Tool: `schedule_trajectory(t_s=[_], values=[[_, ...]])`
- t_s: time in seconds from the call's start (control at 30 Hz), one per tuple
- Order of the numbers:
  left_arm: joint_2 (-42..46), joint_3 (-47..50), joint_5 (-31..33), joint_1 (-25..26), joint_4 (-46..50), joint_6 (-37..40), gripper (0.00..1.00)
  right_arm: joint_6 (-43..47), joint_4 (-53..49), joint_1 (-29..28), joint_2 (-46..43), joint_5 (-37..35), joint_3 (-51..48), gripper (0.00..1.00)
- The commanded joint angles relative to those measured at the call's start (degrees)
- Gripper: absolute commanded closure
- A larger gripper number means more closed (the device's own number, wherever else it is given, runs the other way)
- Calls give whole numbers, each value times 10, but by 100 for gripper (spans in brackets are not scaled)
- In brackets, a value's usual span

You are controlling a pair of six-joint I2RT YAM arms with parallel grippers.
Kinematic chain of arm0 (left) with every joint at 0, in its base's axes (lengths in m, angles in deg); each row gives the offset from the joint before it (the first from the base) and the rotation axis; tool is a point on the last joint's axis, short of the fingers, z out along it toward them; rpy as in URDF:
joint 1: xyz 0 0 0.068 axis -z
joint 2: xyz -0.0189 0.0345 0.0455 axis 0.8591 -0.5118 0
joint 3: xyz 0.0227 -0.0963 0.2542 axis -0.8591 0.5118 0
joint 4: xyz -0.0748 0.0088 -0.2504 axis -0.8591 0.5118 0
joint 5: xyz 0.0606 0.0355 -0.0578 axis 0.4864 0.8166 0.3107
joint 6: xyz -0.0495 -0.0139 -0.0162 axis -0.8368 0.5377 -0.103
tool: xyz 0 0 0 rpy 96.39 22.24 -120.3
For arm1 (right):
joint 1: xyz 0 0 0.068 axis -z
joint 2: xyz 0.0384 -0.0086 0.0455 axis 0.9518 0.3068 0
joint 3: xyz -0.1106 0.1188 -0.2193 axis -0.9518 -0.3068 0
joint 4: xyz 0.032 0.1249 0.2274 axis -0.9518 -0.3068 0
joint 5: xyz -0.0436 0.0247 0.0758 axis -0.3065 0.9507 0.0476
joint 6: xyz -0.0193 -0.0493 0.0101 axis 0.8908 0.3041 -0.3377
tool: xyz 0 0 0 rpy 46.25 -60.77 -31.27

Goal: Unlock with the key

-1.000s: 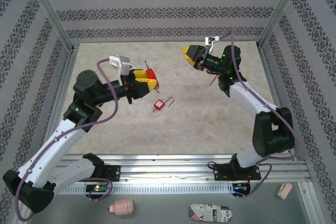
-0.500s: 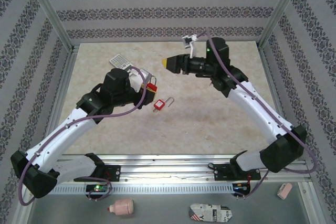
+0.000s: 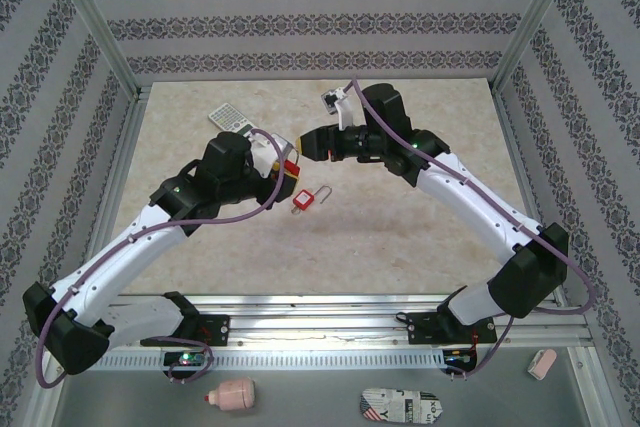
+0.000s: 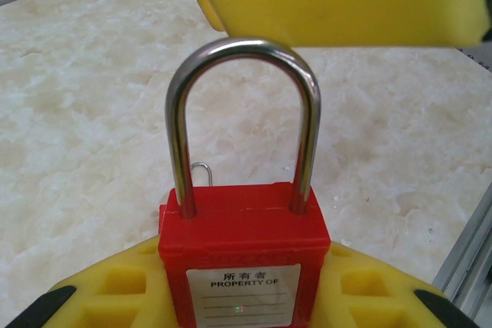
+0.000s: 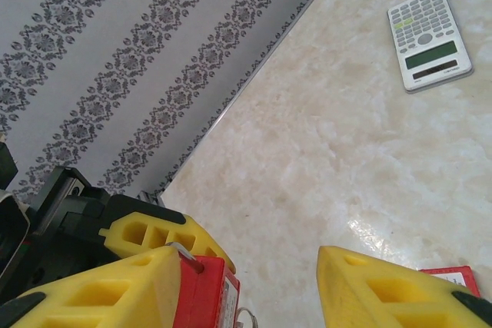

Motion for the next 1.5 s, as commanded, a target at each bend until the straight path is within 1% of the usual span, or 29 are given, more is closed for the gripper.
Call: schedule_trajectory(t_s=[0.0,0.4,0.67,0.83,1.1,1.13,1.17,1.3,1.47], values=[[-4,-12,2,11,-20,10,100,8,1,-19,-4,13,0,49],[-9,-5,-3,11,-26,11,100,7,-7,-19,-43,-8,-22,48],[-10,0,-1,10,-28,10,100,-3,-3,-14,-58,2,-29,47],[-6,-1,0,11,-29,10,100,-6,0,-17,-52,6,-40,48],[-2,9,-6,11,-40,8,100,-18,25,-39,-15,14,-41,54],[-2,10,-7,11,-41,7,100,-21,30,-42,-12,14,-40,55],[-2,12,-7,11,-42,7,100,-21,31,-46,-7,12,-37,59],[3,20,1,11,-47,7,100,-25,24,-48,3,6,-28,79],[11,43,26,11,-57,8,100,-25,1,-44,-2,-28,-12,94]])
